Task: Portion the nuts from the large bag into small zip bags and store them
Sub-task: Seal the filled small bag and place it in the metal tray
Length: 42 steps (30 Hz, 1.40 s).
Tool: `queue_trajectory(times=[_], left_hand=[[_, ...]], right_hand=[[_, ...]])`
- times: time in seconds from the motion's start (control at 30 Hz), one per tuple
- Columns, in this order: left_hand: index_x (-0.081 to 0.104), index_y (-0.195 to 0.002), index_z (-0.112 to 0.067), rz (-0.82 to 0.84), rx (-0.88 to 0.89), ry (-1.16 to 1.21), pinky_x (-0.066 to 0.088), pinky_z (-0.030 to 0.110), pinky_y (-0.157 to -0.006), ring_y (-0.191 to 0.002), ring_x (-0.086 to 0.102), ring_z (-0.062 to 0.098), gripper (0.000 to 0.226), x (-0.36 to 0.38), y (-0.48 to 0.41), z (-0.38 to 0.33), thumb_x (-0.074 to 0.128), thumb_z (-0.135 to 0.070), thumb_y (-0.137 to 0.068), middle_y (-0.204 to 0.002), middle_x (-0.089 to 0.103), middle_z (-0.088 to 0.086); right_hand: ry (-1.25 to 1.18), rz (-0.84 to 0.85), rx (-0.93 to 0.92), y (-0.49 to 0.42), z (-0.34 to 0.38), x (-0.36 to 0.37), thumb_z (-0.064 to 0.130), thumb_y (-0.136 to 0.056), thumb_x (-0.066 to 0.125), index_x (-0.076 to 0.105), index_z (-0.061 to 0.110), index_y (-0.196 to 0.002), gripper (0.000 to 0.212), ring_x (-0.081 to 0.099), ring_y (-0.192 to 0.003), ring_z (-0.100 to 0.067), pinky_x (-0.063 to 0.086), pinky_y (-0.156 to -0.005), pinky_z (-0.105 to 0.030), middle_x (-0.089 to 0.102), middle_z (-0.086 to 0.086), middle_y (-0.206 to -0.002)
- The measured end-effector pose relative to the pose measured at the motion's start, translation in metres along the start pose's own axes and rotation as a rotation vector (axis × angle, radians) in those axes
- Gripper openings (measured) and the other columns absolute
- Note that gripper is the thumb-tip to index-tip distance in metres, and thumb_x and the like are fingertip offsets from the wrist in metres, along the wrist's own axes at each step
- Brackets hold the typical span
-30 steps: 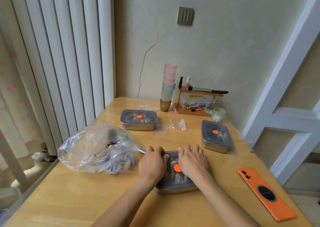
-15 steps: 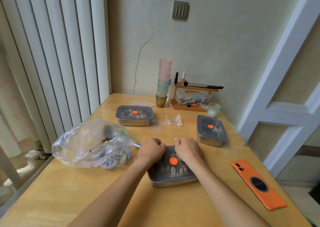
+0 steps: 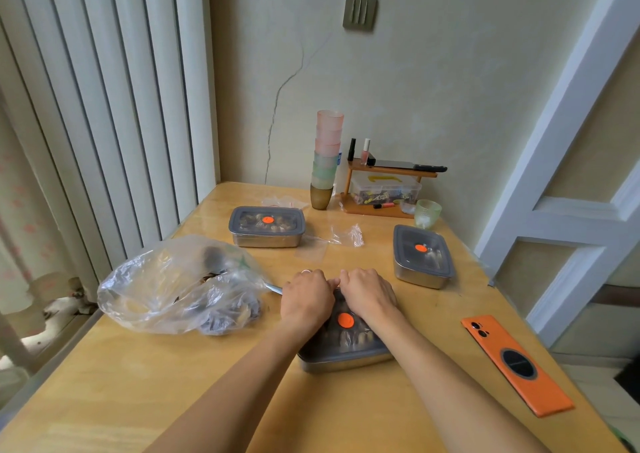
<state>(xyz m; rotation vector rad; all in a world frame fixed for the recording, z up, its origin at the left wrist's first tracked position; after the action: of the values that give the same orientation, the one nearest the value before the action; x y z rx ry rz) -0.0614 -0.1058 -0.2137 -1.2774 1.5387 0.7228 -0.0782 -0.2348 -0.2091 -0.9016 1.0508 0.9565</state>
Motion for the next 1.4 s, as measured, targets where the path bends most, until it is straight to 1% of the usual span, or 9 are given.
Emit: queue_trajectory(times=[0.17, 0.3, 0.47, 0.67, 0.8, 0.9, 0.97, 1.1, 1.4], left_hand=[[0.064, -0.106, -0.006, -0.008, 0.052, 0.081, 0.047, 0.043, -0.089, -0.111, 0.059, 0.034, 0.043, -0.006, 0.003, -0.001, 0.041, -0.042, -0.108, -0.112, 0.065, 0.015], [0.055, -0.118, -0.011, -0.078, 0.056, -0.006, 0.045, 0.041, -0.097, -0.120, 0.051, 0.031, 0.038, -0.011, 0.020, 0.005, 0.042, -0.043, -0.105, -0.122, 0.058, 0.012], [0.049, -0.123, -0.007, -0.022, -0.307, 0.003, 0.051, 0.037, -0.090, -0.118, 0.062, 0.030, 0.060, -0.009, 0.056, 0.025, 0.035, -0.061, -0.103, -0.124, 0.063, 0.011], [0.051, -0.111, -0.006, -0.155, -0.235, 0.292, 0.051, 0.041, -0.087, -0.106, 0.064, 0.037, 0.052, -0.019, 0.049, 0.030, 0.042, -0.056, -0.104, -0.113, 0.066, 0.017], [0.046, -0.103, -0.016, -0.267, -0.240, 0.751, 0.045, 0.043, -0.083, -0.098, 0.058, 0.036, 0.036, -0.021, 0.044, 0.032, 0.045, -0.052, -0.103, -0.104, 0.062, 0.014], [0.050, -0.096, -0.024, -0.258, -0.275, 0.977, 0.042, 0.038, -0.077, -0.091, 0.062, 0.024, 0.034, -0.017, 0.045, 0.039, 0.043, -0.055, -0.104, -0.091, 0.066, -0.002], [0.055, -0.095, -0.027, -0.269, -0.274, 0.984, 0.042, 0.036, -0.077, -0.090, 0.062, 0.017, 0.033, -0.018, 0.046, 0.041, 0.043, -0.057, -0.103, -0.089, 0.067, -0.009], [0.063, -0.094, -0.028, -0.318, -0.215, 1.006, 0.050, 0.035, -0.080, -0.087, 0.065, 0.008, 0.033, -0.016, 0.047, 0.041, 0.045, -0.054, -0.105, -0.087, 0.071, -0.011], [0.069, -0.105, -0.030, -0.312, -0.191, 1.005, 0.049, 0.029, -0.084, -0.097, 0.066, 0.005, 0.031, -0.014, 0.046, 0.044, 0.046, -0.051, -0.105, -0.095, 0.073, -0.016]], right_hand=[[-0.056, -0.047, -0.052, -0.001, 0.001, -0.003, 0.034, -0.107, 0.038, 0.069, 0.007, -0.092, 0.043, 0.063, -0.095, -0.036, 0.037, -0.070, -0.034, 0.070, -0.017, -0.103], [-0.287, 0.031, -0.086, 0.003, -0.021, -0.013, 0.033, -0.108, 0.047, 0.050, 0.013, -0.086, 0.031, 0.054, -0.069, -0.013, 0.038, -0.059, -0.024, 0.062, 0.005, -0.086], [-0.136, 0.124, 0.194, 0.013, -0.052, 0.004, 0.060, -0.106, 0.016, 0.066, 0.010, -0.094, 0.072, 0.063, -0.094, -0.032, 0.050, -0.078, -0.039, 0.066, -0.015, -0.099], [-0.357, 0.060, 0.197, 0.007, -0.052, -0.008, 0.056, -0.109, 0.023, 0.047, 0.019, -0.071, 0.058, 0.055, -0.087, -0.029, 0.040, -0.075, -0.037, 0.052, -0.005, -0.076], [-0.613, -0.174, 0.292, 0.011, -0.050, -0.023, 0.051, -0.110, 0.027, 0.060, 0.011, -0.088, 0.056, 0.051, -0.101, -0.030, 0.038, -0.086, -0.040, 0.064, -0.012, -0.099], [-0.758, -0.240, 0.335, 0.021, -0.046, -0.022, 0.050, -0.110, 0.029, 0.059, 0.019, -0.081, 0.052, 0.056, -0.104, -0.034, 0.044, -0.091, -0.048, 0.061, -0.008, -0.093], [-0.835, -0.223, 0.339, 0.028, -0.043, -0.025, 0.051, -0.110, 0.030, 0.070, 0.014, -0.109, 0.055, 0.055, -0.123, -0.038, 0.042, -0.103, -0.048, 0.065, -0.014, -0.118], [-1.044, -0.005, 0.349, 0.041, -0.036, -0.027, 0.066, -0.105, 0.032, 0.042, 0.018, -0.156, 0.071, 0.038, -0.148, -0.030, 0.031, -0.118, -0.044, 0.043, -0.007, -0.160], [-0.946, -0.004, 0.300, 0.047, -0.036, -0.023, 0.062, -0.106, 0.031, 0.044, -0.015, -0.140, 0.085, 0.048, -0.135, -0.044, 0.041, -0.111, -0.052, 0.050, -0.029, -0.147]])
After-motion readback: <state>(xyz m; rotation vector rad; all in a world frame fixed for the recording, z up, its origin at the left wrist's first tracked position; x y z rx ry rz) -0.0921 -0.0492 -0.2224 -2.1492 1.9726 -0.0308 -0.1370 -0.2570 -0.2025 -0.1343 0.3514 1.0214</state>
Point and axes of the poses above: each hand's wrist, its own y-axis away from the middle knuckle, its own x-axis out of the palm, z = x × y, the point moved 6 cm from there along -y, towards the middle knuckle
